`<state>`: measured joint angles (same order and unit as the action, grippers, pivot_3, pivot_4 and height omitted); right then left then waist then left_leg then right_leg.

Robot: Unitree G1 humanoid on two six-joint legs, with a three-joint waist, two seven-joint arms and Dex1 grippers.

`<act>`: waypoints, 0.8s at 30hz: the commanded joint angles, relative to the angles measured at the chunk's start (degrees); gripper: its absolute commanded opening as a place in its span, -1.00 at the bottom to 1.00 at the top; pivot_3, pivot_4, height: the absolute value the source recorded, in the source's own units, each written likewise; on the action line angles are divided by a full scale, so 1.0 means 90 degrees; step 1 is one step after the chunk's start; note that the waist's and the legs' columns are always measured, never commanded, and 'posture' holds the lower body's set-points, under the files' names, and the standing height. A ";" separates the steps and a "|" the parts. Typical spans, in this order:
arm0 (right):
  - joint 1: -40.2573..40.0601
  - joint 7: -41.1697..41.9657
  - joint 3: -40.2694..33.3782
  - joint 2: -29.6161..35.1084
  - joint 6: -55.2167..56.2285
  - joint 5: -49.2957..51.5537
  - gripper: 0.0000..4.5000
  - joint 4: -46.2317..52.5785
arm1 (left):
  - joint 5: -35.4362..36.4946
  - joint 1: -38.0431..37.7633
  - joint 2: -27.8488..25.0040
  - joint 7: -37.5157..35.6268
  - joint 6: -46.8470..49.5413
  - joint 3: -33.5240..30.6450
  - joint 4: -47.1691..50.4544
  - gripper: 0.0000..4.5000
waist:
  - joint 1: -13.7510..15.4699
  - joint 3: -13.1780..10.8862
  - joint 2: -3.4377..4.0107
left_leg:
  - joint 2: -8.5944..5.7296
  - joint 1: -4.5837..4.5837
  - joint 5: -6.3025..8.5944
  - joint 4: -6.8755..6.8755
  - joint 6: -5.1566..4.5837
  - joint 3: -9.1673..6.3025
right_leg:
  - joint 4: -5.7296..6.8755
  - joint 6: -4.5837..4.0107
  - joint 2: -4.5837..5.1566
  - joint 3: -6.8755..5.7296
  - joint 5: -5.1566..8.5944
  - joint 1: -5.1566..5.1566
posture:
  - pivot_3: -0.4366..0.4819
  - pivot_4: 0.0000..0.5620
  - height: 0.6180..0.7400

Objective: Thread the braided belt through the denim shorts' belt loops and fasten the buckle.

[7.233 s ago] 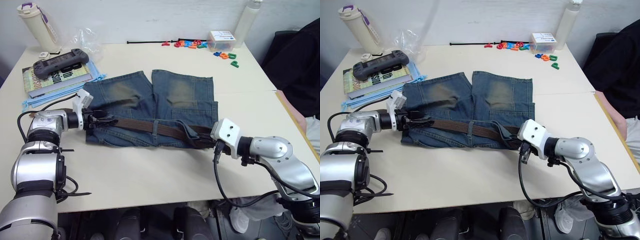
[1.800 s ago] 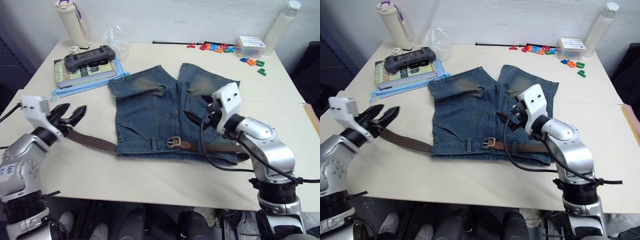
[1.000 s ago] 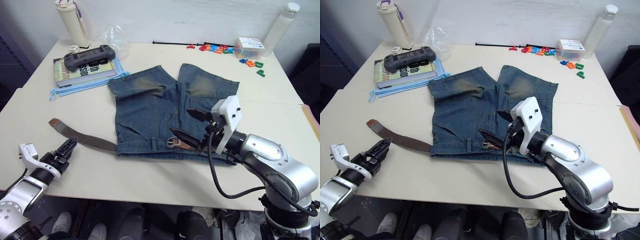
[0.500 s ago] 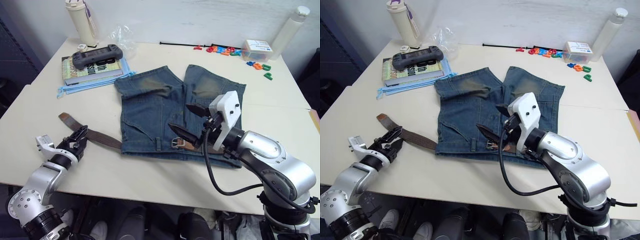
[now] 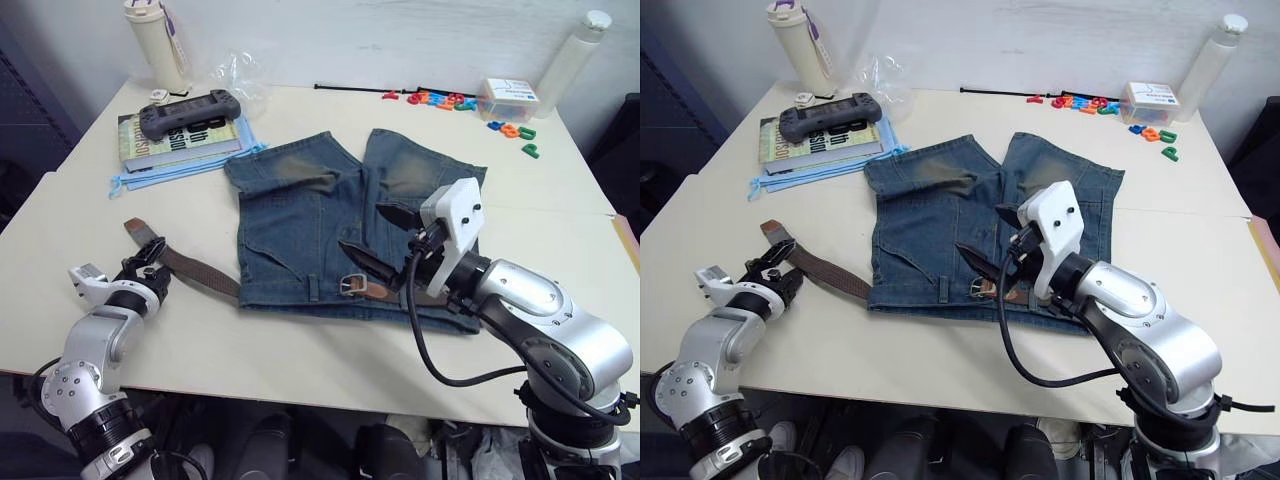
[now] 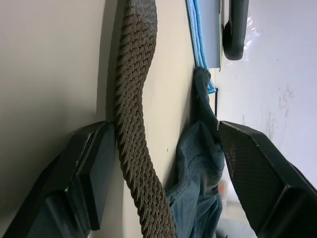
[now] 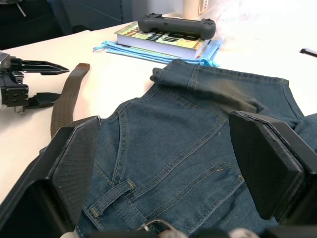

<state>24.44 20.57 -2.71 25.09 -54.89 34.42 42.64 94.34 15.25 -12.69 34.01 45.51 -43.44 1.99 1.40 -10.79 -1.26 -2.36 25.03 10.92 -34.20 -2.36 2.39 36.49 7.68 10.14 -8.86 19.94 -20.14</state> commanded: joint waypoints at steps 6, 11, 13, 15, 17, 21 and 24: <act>0.0173 -0.0085 -0.0113 -0.0004 0.0146 0.0080 1.00 0.0121 | 0.0125 -0.0058 -0.0196 0.0011 -0.0455 0.0288 -0.0128 0.39 | 0.0015 0.0000 0.0000 | 0.0000 -0.0001 0.0004 -0.0001 0.0003 -0.0001 | -0.0019 0.0000 -0.0001 -0.0003 0.0000 0.0006 | -0.05 -0.47 0.45; 0.0237 -0.0127 -0.0158 -0.0010 0.0120 0.0131 1.00 0.0131 | 0.0075 0.0046 -0.0267 -0.0130 -0.0571 0.0383 -0.0404 -0.32 | 0.0010 0.0000 0.0000 | 0.0002 -0.0001 0.0005 -0.0001 0.0004 0.0000 | -0.0022 0.0000 -0.0004 -0.0002 0.0000 0.0005 | -0.05 -0.47 0.45; 0.0250 -0.0149 -0.0170 -0.0007 0.0100 0.0149 1.00 0.0145 | 0.0087 0.0053 -0.0298 -0.0179 -0.0608 0.0416 -0.0475 -0.72 | 0.0014 0.0000 0.0000 | 0.0002 0.0002 0.0005 0.0000 0.0003 -0.0001 | -0.0027 0.0000 -0.0004 -0.0004 0.0000 0.0006 | -0.05 -0.47 0.45; 0.0252 -0.0182 -0.0181 -0.0005 0.0079 0.0182 1.00 0.0171 | 0.0088 0.0059 -0.0326 -0.0240 -0.0644 0.0445 -0.0540 -0.98 | 0.0014 0.0000 0.0000 | 0.0002 -0.0002 0.0007 0.0000 0.0003 -0.0001 | -0.0029 0.0000 -0.0004 -0.0004 0.0000 0.0009 | -0.05 -0.47 0.45; 0.0256 -0.0216 -0.0179 0.0003 0.0073 0.0198 1.00 0.0173 | 0.0072 0.0079 -0.0346 -0.0314 -0.0679 0.0464 -0.0610 -0.98 | 0.0013 0.0000 0.0001 | 0.0004 -0.0006 0.0008 0.0000 0.0005 -0.0001 | -0.0027 0.0000 -0.0005 -0.0003 0.0000 0.0011 | -0.05 -0.47 0.45; 0.0272 -0.0250 -0.0205 0.0027 0.0068 0.0225 1.00 0.0166 | -0.0404 0.0037 -0.0630 -0.0960 -0.0603 0.0647 -0.0711 -0.98 | 0.0012 0.0000 0.0001 | 0.0006 -0.0012 0.0010 0.0000 0.0009 -0.0001 | -0.0026 -0.0001 -0.0006 -0.0003 0.0000 0.0015 | -0.05 -0.47 0.45; 0.0270 -0.0242 -0.0222 0.0054 0.0067 0.0243 1.00 0.0160 | -0.1080 -0.0017 -0.0956 -0.1593 -0.0661 0.0927 -0.0557 -0.98 | 0.0011 0.0000 0.0001 | 0.0007 -0.0009 0.0011 0.0000 0.0011 -0.0001 | -0.0030 -0.0002 -0.0012 -0.0003 0.0000 0.0013 | -0.05 -0.47 0.45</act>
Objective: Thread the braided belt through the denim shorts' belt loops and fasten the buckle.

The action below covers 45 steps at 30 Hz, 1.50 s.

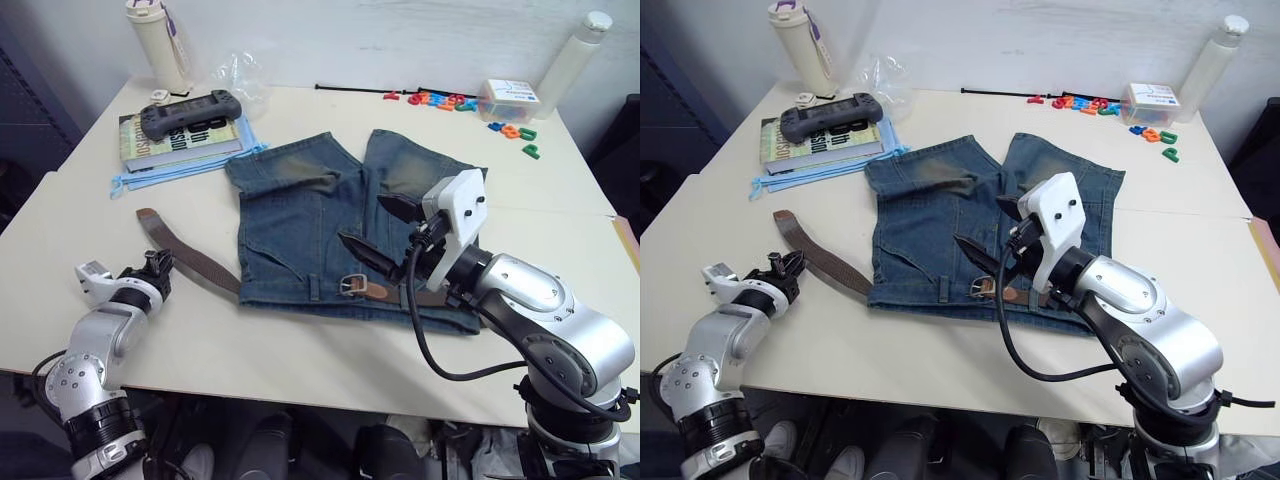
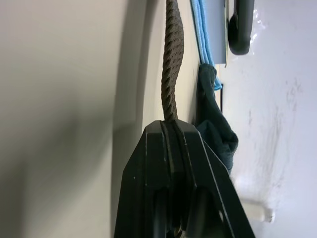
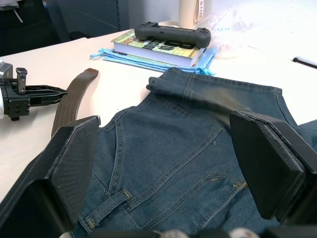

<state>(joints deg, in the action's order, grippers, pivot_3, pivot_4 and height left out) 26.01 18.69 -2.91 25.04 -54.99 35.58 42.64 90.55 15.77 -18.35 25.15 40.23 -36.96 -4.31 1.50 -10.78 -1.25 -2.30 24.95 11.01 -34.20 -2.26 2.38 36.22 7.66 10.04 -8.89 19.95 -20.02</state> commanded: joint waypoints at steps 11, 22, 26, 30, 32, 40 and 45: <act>0.0116 -0.0609 -0.0469 -0.0609 -0.0532 0.1108 1.00 0.0064 | -0.7454 -0.1329 -0.2430 -0.3496 -0.3482 0.3081 0.2491 -0.98 | -0.0020 -0.0007 -0.0005 | 0.0023 0.0016 0.0006 0.0049 0.0016 0.0072 | -0.0025 -0.0017 -0.0025 0.0062 -0.0011 -0.0063 | -0.05 -0.47 0.45; -0.0034 -0.2871 -0.0726 -0.2618 -0.2009 0.3412 1.00 -0.0905 | -1.1349 -0.1451 -0.2974 -0.4406 -0.6473 0.4549 0.2250 -0.98 | -0.0049 -0.0010 0.0001 | 0.0070 0.0028 0.0009 0.0097 0.0029 0.0172 | -0.0004 -0.0038 -0.0054 0.0154 -0.0022 -0.0162 | -0.05 -0.47 0.45; -0.0380 -0.3534 -0.0779 -0.2866 -0.1946 0.3986 1.00 -0.1204 | -1.1502 -0.1429 -0.2710 -0.4540 -0.6560 0.4538 0.2199 -0.98 | -0.0050 -0.0010 0.0001 | 0.0075 0.0028 0.0009 0.0097 0.0028 0.0176 | 0.0028 -0.0041 -0.0055 0.0155 -0.0021 -0.0164 | -0.05 -0.47 0.45; -0.0574 -0.4294 -0.1030 -0.2750 -0.1457 0.5121 1.00 -0.1326 | -1.1580 -0.1536 -0.2597 -0.4588 -0.6582 0.4333 0.2155 -0.98 | -0.0079 -0.0011 0.0001 | 0.0075 0.0029 -0.0005 0.0089 0.0001 0.0179 | 0.0034 -0.0041 -0.0054 0.0157 -0.0021 -0.0164 | -0.05 -0.47 0.45; -0.0732 -0.4883 -0.1058 -0.2468 -0.0990 0.6218 1.00 -0.1350 | -1.1428 -0.1470 -0.2455 -0.4564 -0.6445 0.4135 0.2210 -0.98 | -0.0098 -0.0011 0.0001 | 0.0077 0.0027 -0.0005 0.0088 0.0000 0.0180 | 0.0037 -0.0041 -0.0055 0.0158 -0.0021 -0.0164 | -0.05 -0.47 0.45; -0.1704 -0.5670 -0.0022 -0.1744 0.0886 0.8602 1.00 -0.0712 | -1.1222 -0.1122 -0.2147 -0.4685 -0.6313 0.3759 0.2322 -0.98 | -0.0196 -0.0010 0.0000 | 0.0094 0.0030 0.0001 0.0061 -0.0021 0.0180 | 0.0042 -0.0041 -0.0047 0.0159 -0.0020 -0.0159 | -0.05 -0.47 0.45; -0.1612 -0.6213 0.0730 -0.2324 0.1176 0.8602 1.00 -0.1156 | -1.1164 -0.1062 -0.2080 -0.4817 -0.6411 0.3867 0.2362 -0.98 | -0.0236 -0.0010 0.0001 | 0.0112 0.0026 0.0008 0.0050 -0.0027 0.0192 | 0.0062 -0.0043 -0.0051 0.0165 -0.0022 -0.0162 | -0.05 -0.47 0.45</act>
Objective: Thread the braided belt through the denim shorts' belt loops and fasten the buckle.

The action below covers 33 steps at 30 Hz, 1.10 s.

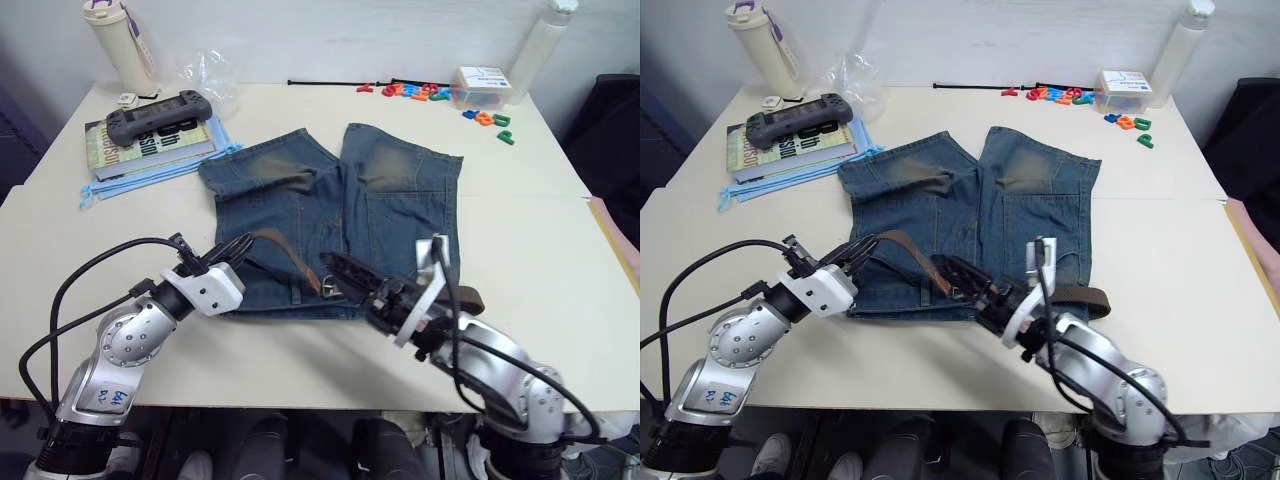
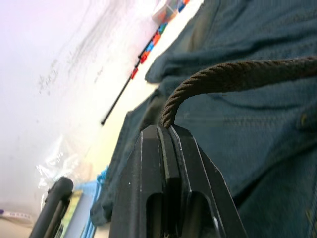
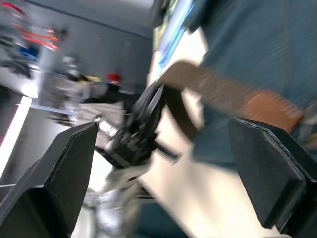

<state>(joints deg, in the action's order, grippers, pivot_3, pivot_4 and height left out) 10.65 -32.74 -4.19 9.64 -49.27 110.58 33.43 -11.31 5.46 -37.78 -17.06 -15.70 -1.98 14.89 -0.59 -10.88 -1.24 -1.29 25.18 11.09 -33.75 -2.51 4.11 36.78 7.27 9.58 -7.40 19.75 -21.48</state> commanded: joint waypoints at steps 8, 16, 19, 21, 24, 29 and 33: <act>0.0782 -0.1243 0.0980 -0.1627 0.0846 0.0269 1.00 -0.1247 | 0.0105 0.0126 0.0193 -0.0226 -0.0150 -0.0115 0.0325 -0.98 | -0.0109 0.0000 0.0001 | 0.0010 -0.0006 0.0001 -0.0022 0.0004 0.0000 | 0.0021 -0.0019 -0.0008 0.0019 0.0005 -0.0010 | -0.05 -0.47 0.45; 0.1182 -0.1382 0.0586 -0.1772 0.1470 0.0221 1.00 -0.1878 | 0.0116 -0.0067 0.0208 -0.0293 -0.0239 -0.0165 0.0481 -0.98 | -0.0106 0.0000 0.0001 | 0.0008 -0.0006 -0.0003 -0.0024 0.0010 0.0007 | 0.0035 -0.0020 -0.0014 0.0023 0.0004 -0.0011 | -0.05 -0.47 0.45; 0.1171 -0.1346 0.0494 -0.1697 0.1646 0.0122 1.00 -0.1840 | 0.0150 -0.0177 0.0188 -0.0312 -0.0308 -0.0237 0.0482 -0.98 | -0.0111 0.0000 0.0002 | 0.0009 -0.0006 -0.0002 -0.0024 0.0010 0.0009 | 0.0034 -0.0020 -0.0012 0.0035 0.0004 -0.0013 | -0.05 -0.47 0.45; 0.1128 -0.1328 0.0477 -0.1638 0.1723 0.0032 1.00 -0.1749 | 0.0175 -0.0270 0.0153 -0.0334 -0.0391 -0.0292 0.0454 -0.98 | -0.0112 -0.0001 0.0002 | 0.0012 -0.0005 -0.0001 -0.0024 0.0011 0.0010 | 0.0035 -0.0020 -0.0012 0.0053 0.0004 -0.0015 | -0.05 -0.47 0.45; 0.1077 -0.1309 0.0465 -0.1611 0.1844 -0.0117 1.00 -0.1604 | 0.0182 -0.0416 0.0103 -0.0400 -0.0542 -0.0342 0.0407 -0.98 | -0.0115 -0.0001 0.0002 | 0.0014 -0.0007 0.0000 -0.0024 0.0009 0.0017 | 0.0033 -0.0021 -0.0011 0.0065 0.0005 -0.0018 | -0.05 -0.47 0.45; 0.0994 -0.1263 0.0526 -0.1598 0.1944 -0.0334 1.00 -0.1414 | 0.0163 -0.0460 0.0110 -0.0482 -0.0639 -0.0365 0.0359 -0.98 | -0.0110 0.0000 0.0002 | 0.0014 -0.0007 0.0004 -0.0024 0.0005 0.0023 | 0.0026 -0.0021 -0.0009 0.0092 0.0005 -0.0023 | -0.05 -0.47 0.45; 0.0907 -0.1194 0.0597 -0.1503 0.1892 -0.0393 0.44 -0.1237 | 0.0142 -0.0418 0.0113 -0.0508 -0.0653 -0.0356 0.0314 -1.00 | -0.0112 0.0000 0.0002 | 0.0015 -0.0008 0.0005 -0.0024 0.0005 0.0027 | 0.0026 -0.0022 -0.0009 0.0103 0.0005 -0.0028 | -0.05 -0.47 0.45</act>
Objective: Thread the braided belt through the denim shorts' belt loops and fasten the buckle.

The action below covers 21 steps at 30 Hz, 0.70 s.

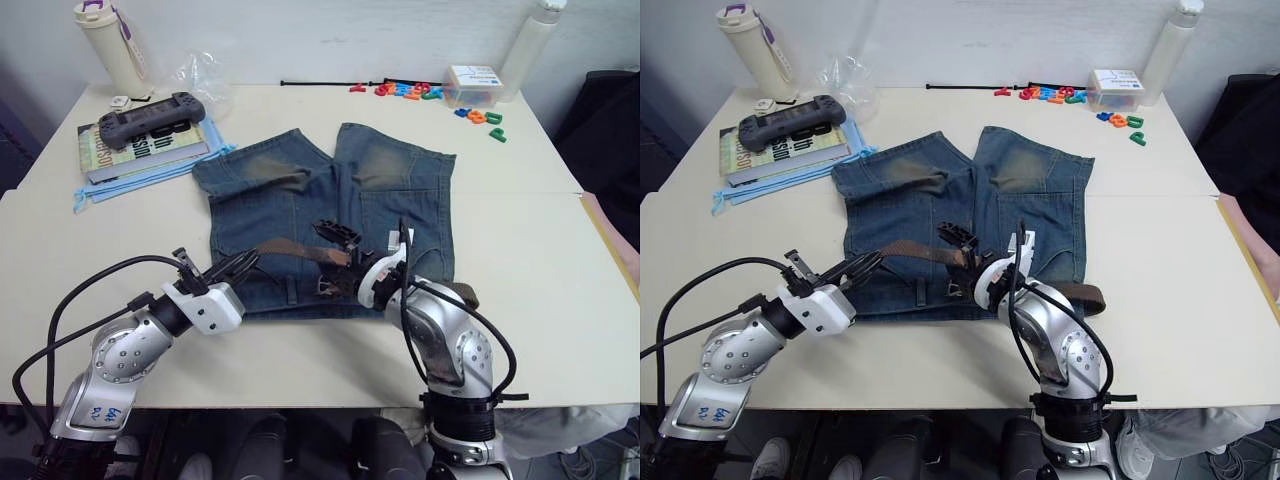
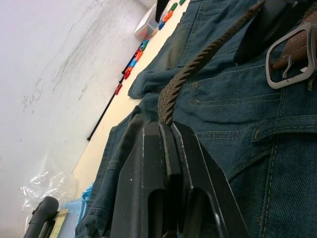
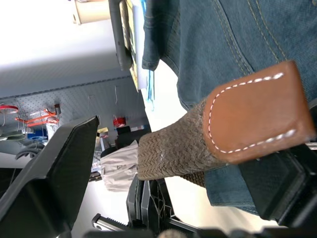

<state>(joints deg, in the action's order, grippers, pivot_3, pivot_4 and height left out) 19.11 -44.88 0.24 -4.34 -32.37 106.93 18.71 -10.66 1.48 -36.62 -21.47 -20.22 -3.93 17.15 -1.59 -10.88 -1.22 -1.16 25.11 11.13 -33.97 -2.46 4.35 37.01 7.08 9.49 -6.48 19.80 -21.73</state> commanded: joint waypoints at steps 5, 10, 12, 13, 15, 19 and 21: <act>-0.0083 0.0250 0.0175 0.0154 0.0024 -0.0015 -0.66 0.0445 | 0.0074 0.0035 -0.0023 -0.0051 -0.0213 -0.0126 0.0041 -1.00 | -0.0001 0.0000 0.0000 | 0.0001 -0.0001 0.0000 0.0000 0.0000 0.0006 | 0.0001 0.0000 0.0001 0.0004 0.0000 -0.0003 | -0.05 -0.47 0.45; -0.0062 0.0453 0.0190 0.0225 0.0025 -0.0114 -0.98 0.0382 | 0.0214 -0.0018 -0.0054 -0.0130 -0.0356 -0.0214 0.0082 -1.00 | -0.0001 0.0000 0.0000 | 0.0001 -0.0001 0.0000 0.0000 0.0000 0.0009 | 0.0001 0.0000 0.0002 0.0006 0.0000 -0.0004 | -0.05 -0.47 0.45; -0.0033 0.0534 0.0197 0.0253 0.0006 -0.0158 -0.98 0.0342 | 0.0347 -0.0055 -0.0096 -0.0249 -0.0303 -0.0263 0.0135 -1.00 | -0.0002 0.0000 0.0000 | 0.0002 -0.0001 0.0000 0.0000 0.0000 0.0010 | 0.0002 0.0000 0.0002 0.0006 0.0000 -0.0005 | -0.05 -0.47 0.45; -0.0014 0.0583 0.0206 0.0270 -0.0010 -0.0199 -0.98 0.0318 | 0.0505 -0.0077 -0.0101 -0.0326 -0.0189 -0.0312 0.0180 -1.00 | -0.0002 0.0000 0.0000 | 0.0003 -0.0002 0.0000 0.0000 0.0000 0.0010 | 0.0002 0.0000 0.0002 0.0005 0.0000 -0.0005 | -0.05 -0.47 0.45; 0.0012 0.0676 0.0230 0.0307 -0.0038 -0.0283 -1.00 0.0293 | 0.1093 -0.0128 -0.0037 -0.0521 0.0319 -0.0417 0.0358 -0.68 | -0.0003 0.0000 0.0000 | 0.0004 -0.0001 0.0000 0.0000 0.0000 0.0011 | 0.0002 0.0000 0.0002 0.0005 0.0000 -0.0005 | -0.05 -0.47 0.45; 0.0080 0.0827 0.0281 0.0347 -0.0075 -0.0435 -1.00 0.0238 | 0.2938 -0.0428 -0.0212 -0.1206 0.2301 -0.0487 0.1233 0.04 | -0.0016 0.0000 0.0000 | 0.0005 -0.0001 -0.0003 -0.0003 0.0003 0.0011 | 0.0000 0.0000 0.0001 0.0011 0.0000 -0.0005 | -0.05 -0.47 0.45; 0.0113 0.0885 0.0292 0.0356 -0.0096 -0.0509 -1.00 0.0188 | 0.4221 -0.0530 -0.0353 -0.1258 0.3609 -0.0715 0.1747 0.43 | -0.0025 0.0000 0.0000 | 0.0008 -0.0001 -0.0004 -0.0007 0.0009 0.0011 | 0.0000 0.0000 0.0001 0.0016 0.0000 -0.0003 | -0.05 -0.47 0.45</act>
<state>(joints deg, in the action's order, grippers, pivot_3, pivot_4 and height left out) 19.37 -38.22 2.39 -1.20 -32.79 102.47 19.52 19.09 -3.27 -38.94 -32.21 5.42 -7.90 28.32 -1.82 -10.88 -1.23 -1.06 25.10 11.09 -34.07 -2.36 4.45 37.01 7.08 9.49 -6.33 19.80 -21.75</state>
